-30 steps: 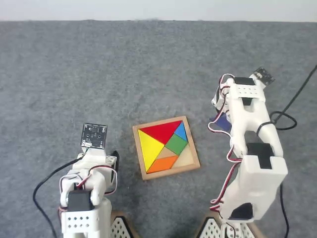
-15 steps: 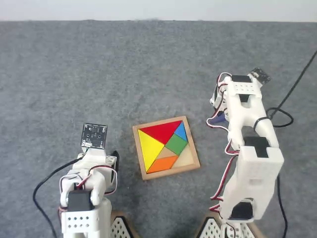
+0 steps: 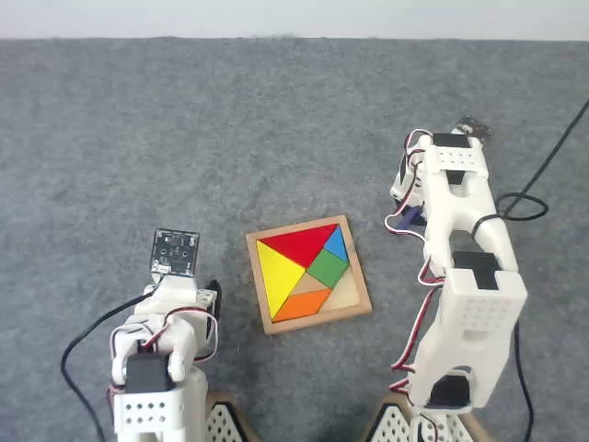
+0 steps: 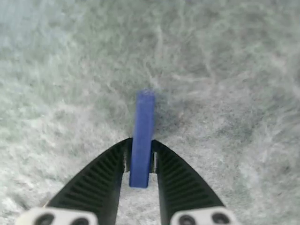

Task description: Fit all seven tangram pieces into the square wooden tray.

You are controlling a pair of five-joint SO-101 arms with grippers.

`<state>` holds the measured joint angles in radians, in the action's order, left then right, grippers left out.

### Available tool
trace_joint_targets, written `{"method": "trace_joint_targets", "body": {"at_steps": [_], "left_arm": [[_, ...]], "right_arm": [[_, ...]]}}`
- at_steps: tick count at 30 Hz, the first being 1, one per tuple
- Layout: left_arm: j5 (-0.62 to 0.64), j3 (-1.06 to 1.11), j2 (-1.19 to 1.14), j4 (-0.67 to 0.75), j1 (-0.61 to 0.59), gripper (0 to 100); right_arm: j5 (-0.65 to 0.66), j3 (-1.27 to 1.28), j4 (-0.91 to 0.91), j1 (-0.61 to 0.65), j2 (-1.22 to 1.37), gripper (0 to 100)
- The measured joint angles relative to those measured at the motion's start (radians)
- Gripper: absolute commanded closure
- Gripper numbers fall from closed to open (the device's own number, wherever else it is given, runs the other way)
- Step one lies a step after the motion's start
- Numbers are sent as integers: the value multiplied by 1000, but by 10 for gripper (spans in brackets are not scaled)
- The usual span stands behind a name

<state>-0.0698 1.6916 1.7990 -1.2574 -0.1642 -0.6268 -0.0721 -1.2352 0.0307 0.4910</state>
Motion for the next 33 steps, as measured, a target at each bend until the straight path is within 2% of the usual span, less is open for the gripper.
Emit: {"method": "trace_joint_targets", "body": {"at_steps": [5,10,15,23,26,33], "left_arm": [[0,0,0,0,0,847],[0,0,0,0,0,847],[0,0,0,0,0,847],[0,0,0,0,0,847],[0,0,0,0,0,847],[0,0,0,0,0,847]], "right_arm": [[18,0,-15,-3,-2,992],[138,0,-130,0,-89,992],[238,98,-187,89,-265,992],[298,514,41,362,-552,989],[316,623,118,410,-597,989],[318,646,143,431,-611,987]]}}
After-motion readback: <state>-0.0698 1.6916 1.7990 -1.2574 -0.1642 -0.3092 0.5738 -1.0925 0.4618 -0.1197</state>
